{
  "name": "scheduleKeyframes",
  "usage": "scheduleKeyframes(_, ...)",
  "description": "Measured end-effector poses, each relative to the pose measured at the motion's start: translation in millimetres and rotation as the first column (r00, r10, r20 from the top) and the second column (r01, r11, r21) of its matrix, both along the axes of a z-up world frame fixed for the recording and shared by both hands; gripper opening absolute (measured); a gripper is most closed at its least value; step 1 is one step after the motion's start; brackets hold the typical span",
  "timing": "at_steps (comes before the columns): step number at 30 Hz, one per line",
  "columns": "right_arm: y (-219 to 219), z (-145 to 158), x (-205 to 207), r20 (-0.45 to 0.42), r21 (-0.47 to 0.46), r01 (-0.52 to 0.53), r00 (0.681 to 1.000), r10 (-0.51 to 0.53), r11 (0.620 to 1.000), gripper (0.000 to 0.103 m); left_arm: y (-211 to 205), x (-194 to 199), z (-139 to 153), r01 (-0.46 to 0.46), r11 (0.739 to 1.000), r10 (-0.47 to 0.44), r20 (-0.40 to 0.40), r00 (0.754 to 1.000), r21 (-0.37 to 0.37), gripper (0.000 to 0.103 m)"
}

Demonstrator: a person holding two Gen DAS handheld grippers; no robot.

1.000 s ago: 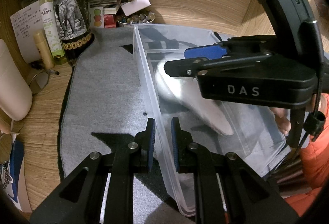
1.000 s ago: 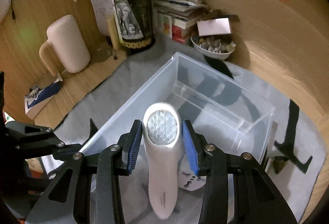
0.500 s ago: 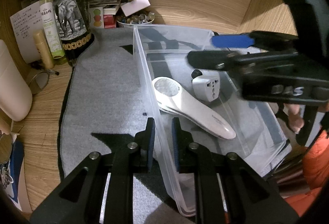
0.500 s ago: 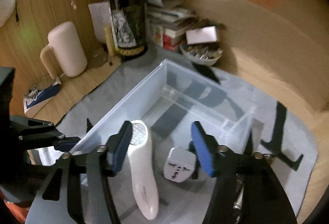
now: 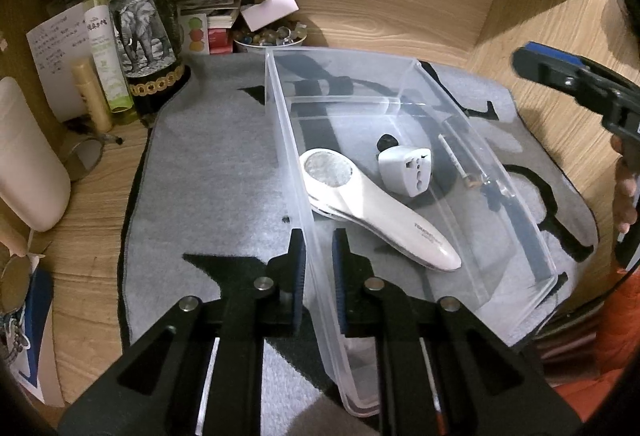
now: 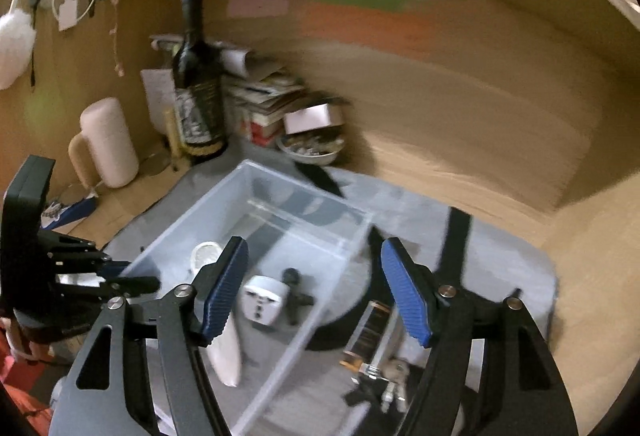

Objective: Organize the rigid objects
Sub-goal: 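Move the right gripper back toward the keys and flashlight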

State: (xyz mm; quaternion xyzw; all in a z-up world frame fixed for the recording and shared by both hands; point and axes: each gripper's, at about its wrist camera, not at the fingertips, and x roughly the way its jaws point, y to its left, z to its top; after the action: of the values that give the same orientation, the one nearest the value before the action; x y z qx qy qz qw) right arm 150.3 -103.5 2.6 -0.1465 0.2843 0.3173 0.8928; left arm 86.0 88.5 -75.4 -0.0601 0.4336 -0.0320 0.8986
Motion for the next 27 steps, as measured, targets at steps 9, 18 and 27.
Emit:
scheduleKeyframes(9, -55.7, -10.0, 4.3, 0.009, 0.006, 0.135, 0.991, -0.135, 0.991, 0.073, -5.0, -1.2, 1.7, -0.024, 0.999, 0.024, -0.012, 1.0, 0.031, 0.01)
scheduleKeyframes(18, -83.5, -61.0, 30.3, -0.113, -0.055, 0.199, 0.972, -0.204, 0.978, 0.073, -6.4, -2.5, 3.4, -0.053, 0.998, 0.053, -0.027, 0.998, 0.031, 0.01)
scheduleKeyframes(27, -95.1, -113.3, 39.3, -0.264, -0.103, 0.175, 0.944, -0.196, 0.979, 0.071, -6.4, -1.4, 2.8, -0.071, 0.997, 0.072, -0.039, 0.997, 0.022, 0.01)
